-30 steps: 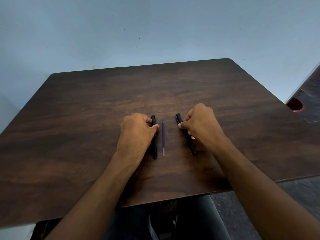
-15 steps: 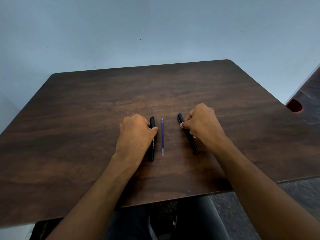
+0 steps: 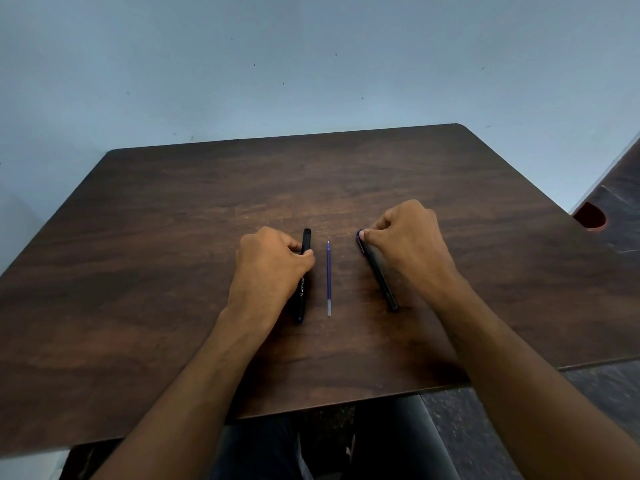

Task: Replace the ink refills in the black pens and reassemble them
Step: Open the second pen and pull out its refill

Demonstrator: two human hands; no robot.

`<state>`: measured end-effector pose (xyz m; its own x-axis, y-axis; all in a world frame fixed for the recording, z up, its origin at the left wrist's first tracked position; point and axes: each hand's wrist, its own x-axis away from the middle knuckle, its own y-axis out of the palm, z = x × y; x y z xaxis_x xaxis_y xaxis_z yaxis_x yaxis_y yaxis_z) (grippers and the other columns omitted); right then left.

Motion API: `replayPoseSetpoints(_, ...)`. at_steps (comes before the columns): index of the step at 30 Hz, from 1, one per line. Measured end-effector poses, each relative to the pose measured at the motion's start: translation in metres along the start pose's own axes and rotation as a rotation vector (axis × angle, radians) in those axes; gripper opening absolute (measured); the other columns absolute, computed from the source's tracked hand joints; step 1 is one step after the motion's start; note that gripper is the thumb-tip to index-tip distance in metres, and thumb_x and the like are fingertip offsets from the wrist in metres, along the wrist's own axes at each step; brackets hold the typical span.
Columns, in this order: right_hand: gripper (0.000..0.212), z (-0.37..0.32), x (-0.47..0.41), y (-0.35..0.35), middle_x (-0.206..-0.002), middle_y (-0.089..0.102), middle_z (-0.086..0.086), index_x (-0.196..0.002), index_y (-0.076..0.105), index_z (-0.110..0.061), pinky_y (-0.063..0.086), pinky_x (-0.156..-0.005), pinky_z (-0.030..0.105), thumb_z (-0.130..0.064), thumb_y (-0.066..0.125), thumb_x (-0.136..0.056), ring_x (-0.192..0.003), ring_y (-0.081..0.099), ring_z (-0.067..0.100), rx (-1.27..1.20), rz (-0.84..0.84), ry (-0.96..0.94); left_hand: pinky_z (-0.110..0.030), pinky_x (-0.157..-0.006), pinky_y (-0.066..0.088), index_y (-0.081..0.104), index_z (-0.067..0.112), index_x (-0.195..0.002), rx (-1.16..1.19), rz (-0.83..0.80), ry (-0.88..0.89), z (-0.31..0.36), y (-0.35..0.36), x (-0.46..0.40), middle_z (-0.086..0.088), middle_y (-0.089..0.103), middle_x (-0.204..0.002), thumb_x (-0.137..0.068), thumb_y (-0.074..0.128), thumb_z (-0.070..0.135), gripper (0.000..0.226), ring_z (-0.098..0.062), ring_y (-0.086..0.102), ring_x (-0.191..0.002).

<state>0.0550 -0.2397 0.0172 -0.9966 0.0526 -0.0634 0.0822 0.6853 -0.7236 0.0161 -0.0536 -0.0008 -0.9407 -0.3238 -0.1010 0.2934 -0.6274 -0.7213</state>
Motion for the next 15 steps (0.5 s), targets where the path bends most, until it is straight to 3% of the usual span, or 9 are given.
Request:
replayPoseSetpoints(2,0.019,-0.005,0.003,0.003,-0.071,0.075,0.000,-0.073,0.076,-0.016,0.050,-0.047,0.010,-0.026,0.077,-0.090,-0.053,0.066,0.000,-0.120,-0.018,-0.068,-0.013,-0.043,0.050,0.080,0.025,-0.086,0.120,-0.007,-0.014,0.001,-0.001,0.000,0.009,0.071,-0.058,-0.080,0.082,0.032,0.009,-0.002,0.065,-0.047)
replayPoseSetpoints(4,0.020,-0.011,0.006,0.008,-0.072,0.077,0.009,-0.076,0.077,-0.011,0.057,-0.051,0.021,-0.024,0.077,-0.090,-0.054,0.067,0.010,-0.330,-0.142,-0.034,-0.014,-0.042,0.049,0.078,0.027,-0.081,0.241,-0.016,-0.008,0.002,-0.004,0.000,0.011,0.070,-0.053,-0.079,0.082,0.031,0.006,-0.003,0.066,-0.044)
replayPoseSetpoints(9,0.022,-0.020,0.015,0.017,-0.090,0.079,0.017,-0.096,0.076,0.001,0.065,-0.073,0.039,-0.020,0.068,-0.097,-0.078,0.077,0.027,-0.647,-0.441,0.081,-0.030,-0.060,0.062,0.079,0.018,-0.090,0.525,-0.071,0.005,0.005,-0.013,-0.003,-0.001,0.077,-0.067,-0.083,0.081,0.023,0.009,-0.014,0.073,-0.058)
replayPoseSetpoints(15,0.022,-0.018,0.016,0.018,-0.103,0.077,0.025,-0.111,0.072,0.005,0.063,-0.082,0.050,-0.010,0.060,-0.101,-0.093,0.076,0.039,-0.894,-0.586,0.071,-0.025,-0.061,0.060,0.077,0.009,-0.097,0.786,-0.113,-0.033,0.002,-0.014,0.001,-0.006,0.078,-0.076,-0.083,0.080,0.016,0.016,-0.016,0.076,-0.068)
